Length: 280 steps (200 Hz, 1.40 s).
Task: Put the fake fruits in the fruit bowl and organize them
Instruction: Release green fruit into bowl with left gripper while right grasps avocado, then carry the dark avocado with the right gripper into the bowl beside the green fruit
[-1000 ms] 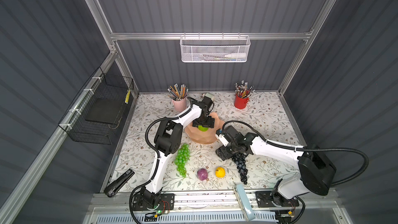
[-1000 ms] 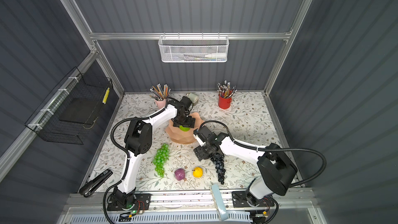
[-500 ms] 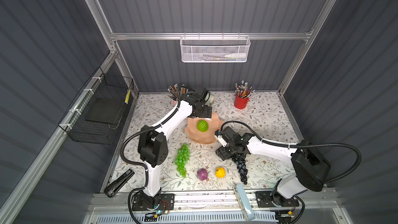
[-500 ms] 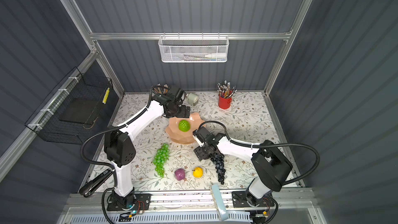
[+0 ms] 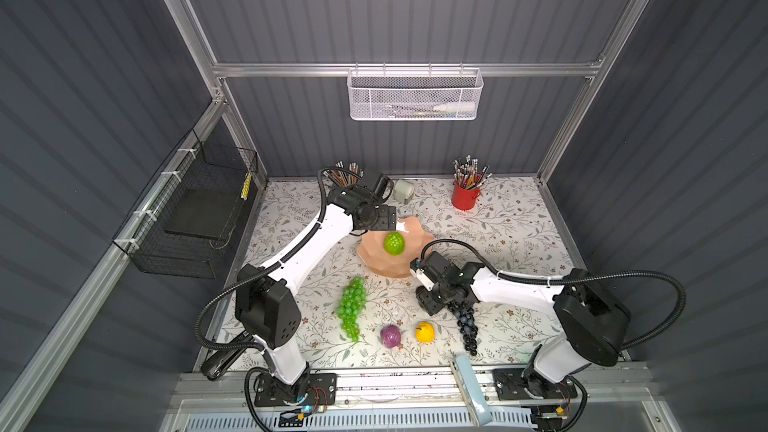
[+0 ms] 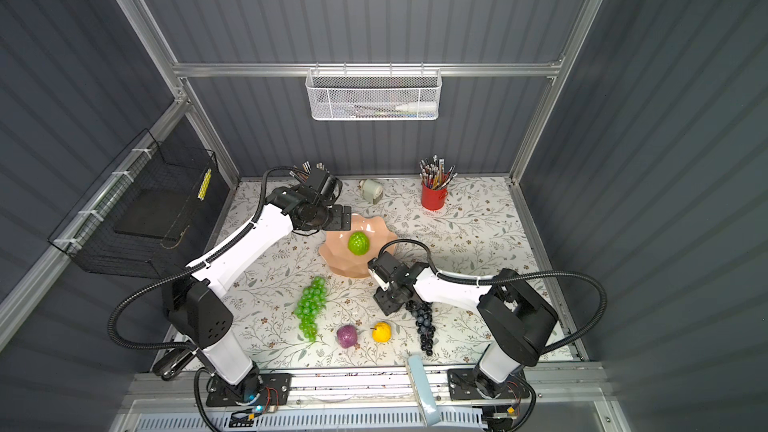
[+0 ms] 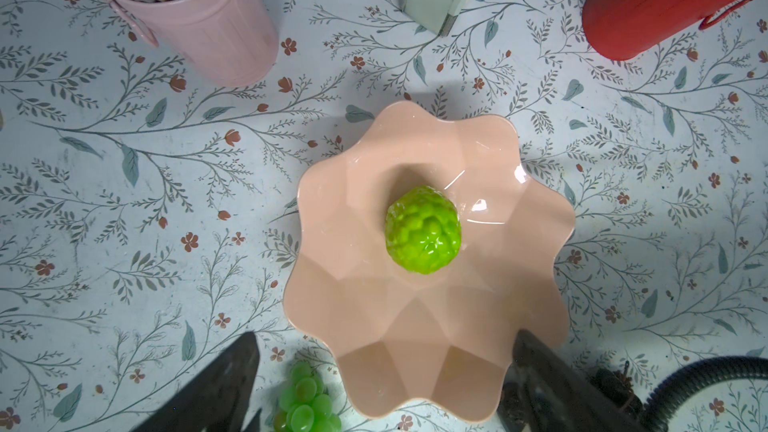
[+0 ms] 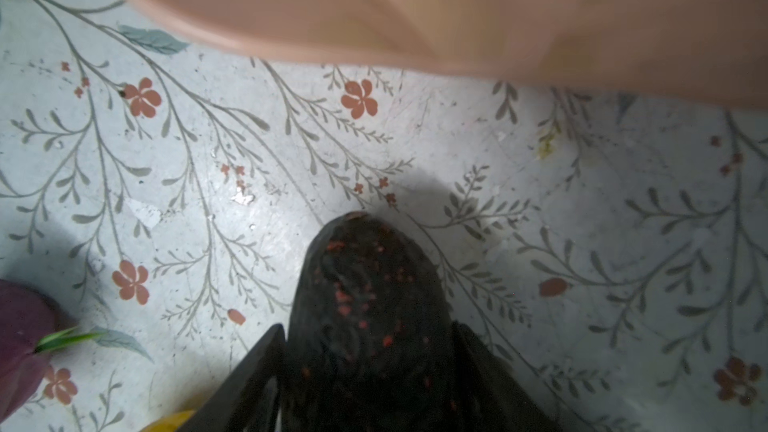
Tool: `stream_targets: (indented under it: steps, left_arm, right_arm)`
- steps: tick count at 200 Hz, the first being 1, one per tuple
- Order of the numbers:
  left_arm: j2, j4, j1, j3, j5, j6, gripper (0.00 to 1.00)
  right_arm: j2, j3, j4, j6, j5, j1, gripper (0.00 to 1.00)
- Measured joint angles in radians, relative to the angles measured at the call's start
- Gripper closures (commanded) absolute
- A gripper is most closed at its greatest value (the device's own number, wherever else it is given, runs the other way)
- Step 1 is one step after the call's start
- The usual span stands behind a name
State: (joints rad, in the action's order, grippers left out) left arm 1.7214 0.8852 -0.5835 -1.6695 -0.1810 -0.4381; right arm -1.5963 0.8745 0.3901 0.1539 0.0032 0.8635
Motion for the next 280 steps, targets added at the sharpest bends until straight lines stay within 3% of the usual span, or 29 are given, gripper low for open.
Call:
stream_targets:
  steps: [28, 57, 127, 149, 171, 218, 280]
  left_arm:
    - [-0.023, -0.014, 0.0, 0.03, -0.014, -0.007, 0.04]
    - [-0.066, -0.042, 0.0, 0.112, -0.027, -0.021, 0.04]
    - [-0.183, -0.105, 0.0, 0.234, -0.102, -0.05, 0.04]
    - [-0.193, -0.132, 0.0, 0.237, -0.117, -0.054, 0.04]
    - [-0.196, -0.146, 0.0, 0.245, -0.13, -0.056, 0.04]
    - [-0.288, -0.146, 0.0, 0.372, -0.134, -0.103, 0.04]
    - [-0.386, -0.113, 0.0, 0.416, -0.166, -0.147, 0.03]
  right_arm:
    - [0.0, -0.002, -0.001, 0.01, 0.001, 0.003, 0.54]
    - [0.038, -0.027, 0.008, 0.024, 0.0, 0.007, 0.57]
    - [0.366, 0.003, 0.229, 0.113, -0.004, 0.009, 0.62]
    - [0.404, 0.067, 0.294, 0.119, -0.013, -0.015, 0.63]
    - [0.335, 0.2, 0.314, 0.101, -0.06, -0.099, 0.63]
    - [0.026, 0.47, 0.277, 0.027, -0.165, -0.28, 0.62]
    - [-0.25, 0.656, 0.246, 0.02, -0.265, -0.304, 0.6]
